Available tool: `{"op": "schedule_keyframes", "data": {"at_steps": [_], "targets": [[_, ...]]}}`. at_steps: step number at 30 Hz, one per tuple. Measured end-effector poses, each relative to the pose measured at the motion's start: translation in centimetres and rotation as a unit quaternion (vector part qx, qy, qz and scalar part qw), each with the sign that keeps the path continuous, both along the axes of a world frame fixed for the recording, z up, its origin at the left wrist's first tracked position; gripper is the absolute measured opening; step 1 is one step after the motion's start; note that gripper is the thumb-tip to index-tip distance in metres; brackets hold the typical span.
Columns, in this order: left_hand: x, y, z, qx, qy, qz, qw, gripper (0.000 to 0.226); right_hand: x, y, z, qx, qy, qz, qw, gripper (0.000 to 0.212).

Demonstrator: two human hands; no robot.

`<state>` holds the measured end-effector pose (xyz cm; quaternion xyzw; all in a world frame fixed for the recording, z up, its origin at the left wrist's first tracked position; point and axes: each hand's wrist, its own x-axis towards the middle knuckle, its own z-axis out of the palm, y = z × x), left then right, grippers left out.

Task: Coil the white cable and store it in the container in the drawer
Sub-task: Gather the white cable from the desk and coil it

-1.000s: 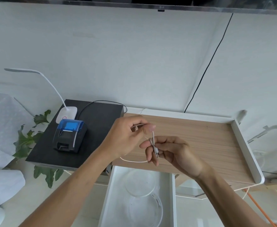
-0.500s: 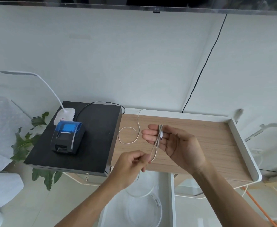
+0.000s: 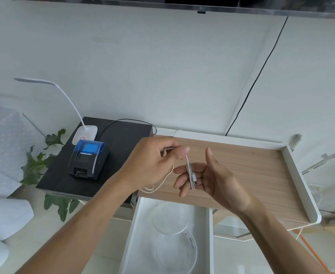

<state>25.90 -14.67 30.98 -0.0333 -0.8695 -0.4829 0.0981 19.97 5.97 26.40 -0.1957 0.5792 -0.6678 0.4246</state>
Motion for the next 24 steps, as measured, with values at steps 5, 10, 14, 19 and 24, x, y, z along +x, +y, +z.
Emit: {"op": "schedule_keyframes", "data": {"at_steps": [5, 10, 14, 19, 24], "targets": [[-2.2, -0.7, -2.7, 0.161, -0.012, 0.063, 0.985, 0.031, 0.1, -0.4, 1.4, -0.052, -0.026, 0.032, 0.998, 0.1], [-1.7, 0.5, -8.0, 0.21, -0.12, 0.129, 0.962, 0.025, 0.1, -0.4, 1.0, -0.153, -0.121, 0.014, 0.981, 0.101], [0.8, 2.0, -11.2, 0.163, -0.15, 0.088, 0.971, 0.038, -0.3, -0.1, 0.9, -0.227, -0.178, -0.049, 0.956, 0.098], [4.7, 3.2, -9.6, 0.091, -0.177, -0.014, 0.98, 0.045, -1.9, 0.5, 0.3, -0.16, -0.137, -0.114, 0.971, 0.1], [5.3, 2.7, -3.3, 0.008, -0.147, -0.079, 0.986, 0.034, -1.8, 0.6, -1.0, -0.056, -0.088, -0.081, 0.991, 0.105]]}}
